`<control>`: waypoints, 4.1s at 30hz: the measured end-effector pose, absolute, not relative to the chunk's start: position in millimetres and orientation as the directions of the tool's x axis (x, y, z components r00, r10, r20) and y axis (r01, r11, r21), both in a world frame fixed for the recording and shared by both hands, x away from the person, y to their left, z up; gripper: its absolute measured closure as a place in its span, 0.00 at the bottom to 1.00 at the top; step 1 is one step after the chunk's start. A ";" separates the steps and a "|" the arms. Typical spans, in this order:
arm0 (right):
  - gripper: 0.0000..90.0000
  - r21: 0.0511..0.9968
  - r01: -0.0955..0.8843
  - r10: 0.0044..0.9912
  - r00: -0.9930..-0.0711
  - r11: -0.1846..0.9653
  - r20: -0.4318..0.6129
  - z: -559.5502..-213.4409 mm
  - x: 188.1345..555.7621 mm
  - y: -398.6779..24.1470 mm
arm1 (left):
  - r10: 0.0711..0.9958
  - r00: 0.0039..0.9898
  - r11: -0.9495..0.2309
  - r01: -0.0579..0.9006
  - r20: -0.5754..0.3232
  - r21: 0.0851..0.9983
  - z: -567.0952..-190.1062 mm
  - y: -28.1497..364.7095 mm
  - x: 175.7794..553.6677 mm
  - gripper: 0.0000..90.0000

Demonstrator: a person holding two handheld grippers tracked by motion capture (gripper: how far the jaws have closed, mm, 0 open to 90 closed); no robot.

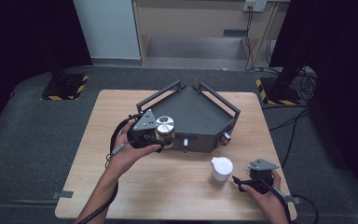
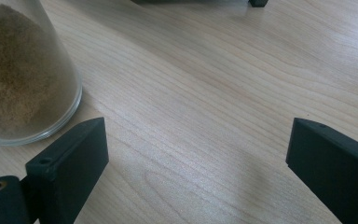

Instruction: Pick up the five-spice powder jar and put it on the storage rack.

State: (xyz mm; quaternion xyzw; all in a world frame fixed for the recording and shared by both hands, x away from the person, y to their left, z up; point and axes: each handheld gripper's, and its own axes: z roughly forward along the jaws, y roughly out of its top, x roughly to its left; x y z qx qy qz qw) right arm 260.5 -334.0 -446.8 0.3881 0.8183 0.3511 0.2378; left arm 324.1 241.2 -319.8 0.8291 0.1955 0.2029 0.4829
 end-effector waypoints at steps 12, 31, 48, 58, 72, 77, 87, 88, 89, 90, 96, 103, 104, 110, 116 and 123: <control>0.07 0.757 0.469 0.802 -0.586 0.455 -0.119 -446.5 260.2 -334.4 | 0.553 0.822 -0.444 0.155 0.134 0.882 -318.9 239.3 345.5 0.34; 0.07 0.757 0.473 0.805 -0.582 0.451 -0.116 -446.6 259.4 -336.9 | 0.581 0.803 -0.425 0.166 0.128 0.890 -316.0 226.9 383.2 0.33; 0.07 0.753 0.482 0.808 -0.578 0.447 -0.110 -448.9 259.8 -337.9 | 0.611 0.786 -0.426 0.226 0.095 0.876 -337.0 221.1 412.5 0.33; 0.07 0.752 0.485 0.810 -0.577 0.446 -0.108 -448.6 259.2 -338.3 | 0.615 0.787 -0.387 0.243 0.053 0.890 -344.9 227.6 418.8 0.33; 0.07 0.752 0.485 0.809 -0.577 0.446 -0.108 -448.5 258.9 -338.0 | 0.613 0.789 -0.403 0.255 0.052 0.879 -340.1 226.4 421.4 0.33; 0.07 0.752 0.484 0.808 -0.579 0.448 -0.108 -448.9 259.0 -337.5 | 0.611 0.790 -0.403 0.255 0.050 0.879 -340.3 226.7 422.1 0.33; 0.07 0.751 0.485 0.808 -0.579 0.449 -0.108 -449.3 259.2 -337.6 | 0.603 0.797 -0.398 0.247 0.049 0.883 -342.0 228.0 423.9 0.33; 0.07 0.751 0.485 0.808 -0.580 0.449 -0.108 -449.2 259.3 -337.7 | 0.607 0.793 -0.399 0.249 0.050 0.882 -341.6 227.5 423.4 0.33; 0.07 0.751 0.485 0.807 -0.580 0.449 -0.109 -449.1 259.3 -337.8 | 0.609 0.792 -0.398 0.251 0.050 0.883 -341.4 227.3 423.4 0.29; 0.07 0.751 0.485 0.808 -0.580 0.448 -0.107 -449.0 259.2 -338.0 | 0.609 0.792 -0.395 0.251 0.047 0.883 -341.0 227.1 423.8 0.26; 0.07 0.752 0.485 0.809 -0.578 0.445 -0.106 -448.6 258.9 -338.8 | 0.610 0.790 -0.416 0.245 0.068 0.876 -336.8 223.4 422.2 0.06; 0.07 0.752 0.484 0.808 -0.580 0.447 -0.107 -448.5 258.8 -338.5 | 0.614 0.786 -0.393 0.229 0.069 0.890 -340.9 229.5 413.7 0.02; 0.07 0.752 0.484 0.808 -0.580 0.447 -0.107 -448.6 258.9 -338.4 | 0.618 0.782 -0.396 0.228 0.075 0.889 -340.5 229.7 411.7 0.02; 0.07 0.752 0.485 0.807 -0.581 0.448 -0.106 -448.8 259.1 -337.9 | 0.616 0.782 -0.395 0.200 0.097 0.897 -340.0 234.4 399.8 0.01; 0.07 0.755 0.480 0.806 -0.581 0.448 -0.109 -447.9 258.4 -338.1 | 0.637 0.761 -0.391 0.184 0.121 0.902 -340.0 241.3 379.8 0.02; 0.07 0.756 0.475 0.805 -0.582 0.449 -0.113 -447.6 258.3 -338.3 | 0.681 0.722 -0.341 0.165 0.122 0.925 -349.2 260.2 343.1 0.02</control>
